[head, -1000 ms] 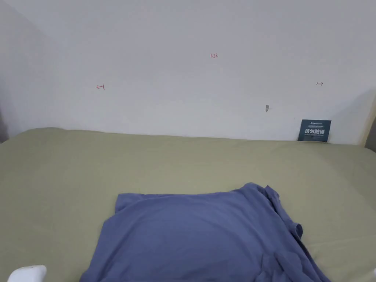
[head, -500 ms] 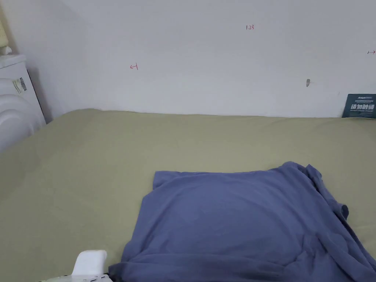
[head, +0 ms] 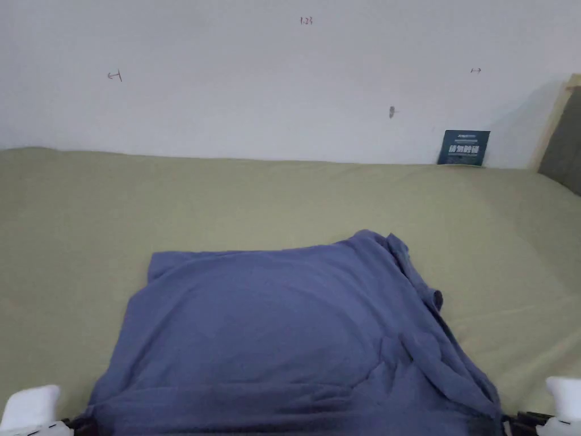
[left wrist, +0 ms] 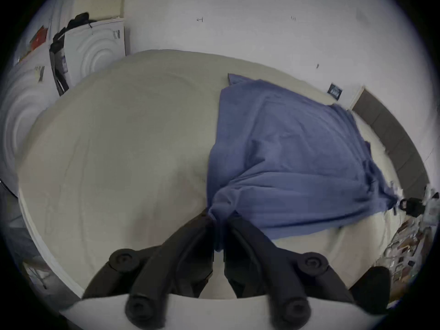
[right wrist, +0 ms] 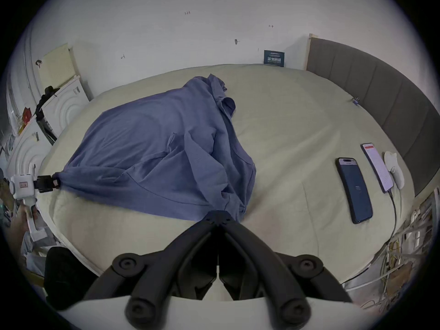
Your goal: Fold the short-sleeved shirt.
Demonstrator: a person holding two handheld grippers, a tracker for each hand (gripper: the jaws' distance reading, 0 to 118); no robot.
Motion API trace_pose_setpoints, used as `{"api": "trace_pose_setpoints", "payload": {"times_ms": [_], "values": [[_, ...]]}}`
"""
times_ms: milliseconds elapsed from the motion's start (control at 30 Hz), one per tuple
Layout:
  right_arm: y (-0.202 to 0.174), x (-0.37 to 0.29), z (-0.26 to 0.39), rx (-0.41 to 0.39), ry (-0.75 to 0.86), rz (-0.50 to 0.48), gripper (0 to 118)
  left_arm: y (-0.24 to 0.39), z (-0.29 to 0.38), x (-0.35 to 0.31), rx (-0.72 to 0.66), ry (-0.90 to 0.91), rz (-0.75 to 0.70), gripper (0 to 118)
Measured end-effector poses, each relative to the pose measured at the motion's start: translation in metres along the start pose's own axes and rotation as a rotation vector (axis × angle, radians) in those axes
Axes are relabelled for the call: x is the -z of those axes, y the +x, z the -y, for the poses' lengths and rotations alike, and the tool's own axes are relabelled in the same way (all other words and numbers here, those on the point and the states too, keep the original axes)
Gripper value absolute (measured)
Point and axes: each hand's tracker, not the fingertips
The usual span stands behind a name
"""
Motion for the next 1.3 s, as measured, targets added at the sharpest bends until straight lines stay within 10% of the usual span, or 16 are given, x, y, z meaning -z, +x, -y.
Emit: {"api": "trace_pose_setpoints", "payload": {"times_ms": [133, 167, 400, 500, 1300], "values": [[0.008, 0.017, 0.0, -0.034, -0.028, -0.05, 85, 0.013, 0.0, -0.007, 0.051, -0.015, -0.032, 8], [0.008, 0.023, 0.001, -0.053, -0.038, -0.051, 86, 0.013, 0.001, -0.008, 0.051, -0.015, -0.03, 8], [0.007, 0.054, 0.003, -0.154, -0.062, 0.033, 81, 0.02, -0.002, -0.019, 0.052, -0.024, -0.02, 8], [0.005, 0.052, 0.006, -0.212, -0.028, 0.058, 2, 0.022, -0.002, -0.02, 0.062, -0.03, -0.023, 8], [-0.01, 0.086, -0.154, -0.121, 0.102, 0.032, 2, 0.035, -0.135, 0.019, 0.09, -0.046, -0.036, 8]]}}
